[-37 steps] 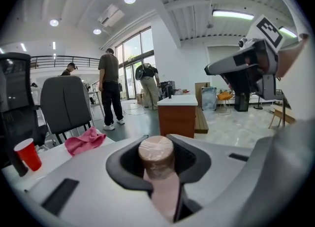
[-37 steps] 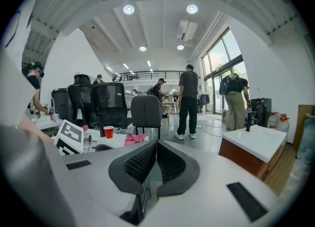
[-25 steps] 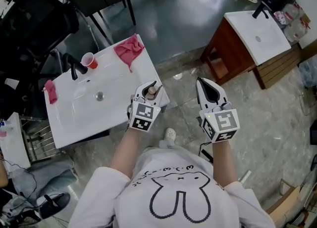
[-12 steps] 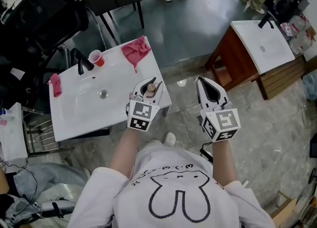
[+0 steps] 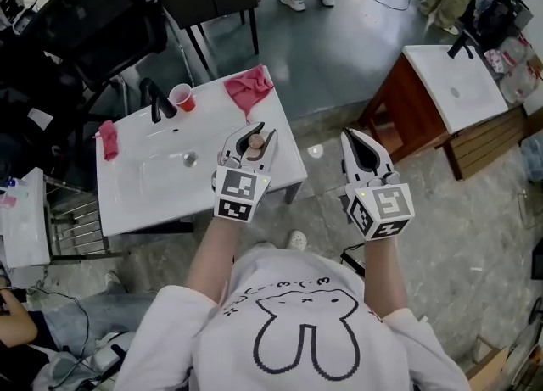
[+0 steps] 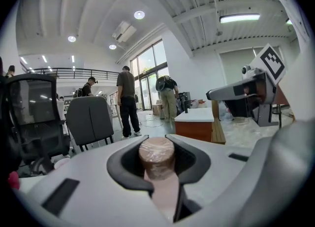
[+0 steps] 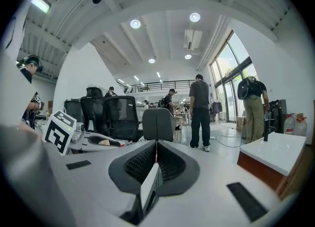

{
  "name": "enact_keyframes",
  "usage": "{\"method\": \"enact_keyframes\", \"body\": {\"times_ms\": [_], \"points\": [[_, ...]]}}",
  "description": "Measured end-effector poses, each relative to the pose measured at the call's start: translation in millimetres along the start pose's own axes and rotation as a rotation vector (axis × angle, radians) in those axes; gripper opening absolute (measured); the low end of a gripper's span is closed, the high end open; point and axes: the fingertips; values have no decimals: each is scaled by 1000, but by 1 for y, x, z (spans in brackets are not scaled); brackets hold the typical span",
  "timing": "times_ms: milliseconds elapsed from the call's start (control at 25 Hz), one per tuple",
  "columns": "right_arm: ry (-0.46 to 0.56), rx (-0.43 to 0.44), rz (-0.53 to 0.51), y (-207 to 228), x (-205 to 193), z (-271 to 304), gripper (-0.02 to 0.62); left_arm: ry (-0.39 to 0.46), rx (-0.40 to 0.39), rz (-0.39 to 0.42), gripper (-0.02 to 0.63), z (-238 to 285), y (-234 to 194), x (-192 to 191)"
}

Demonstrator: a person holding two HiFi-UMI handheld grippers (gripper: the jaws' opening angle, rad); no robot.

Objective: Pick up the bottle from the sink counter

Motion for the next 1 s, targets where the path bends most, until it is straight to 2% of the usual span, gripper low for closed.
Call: {"method": "enact_keyframes", "body": {"times_ms": [360,1000], "points": [[27,26,-39,-30,25,8,29,32,89,-6,106,-39,-51,19],[51,60,-84,-60,47,31,29,82,237,-30,106,-93,-127,37]]}}
Point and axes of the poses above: the fingertips, and each gripper's own axes: z forward along the fingers, y to its right, x out of its top, and after that the axes turned 9 degrees about x, right-handed
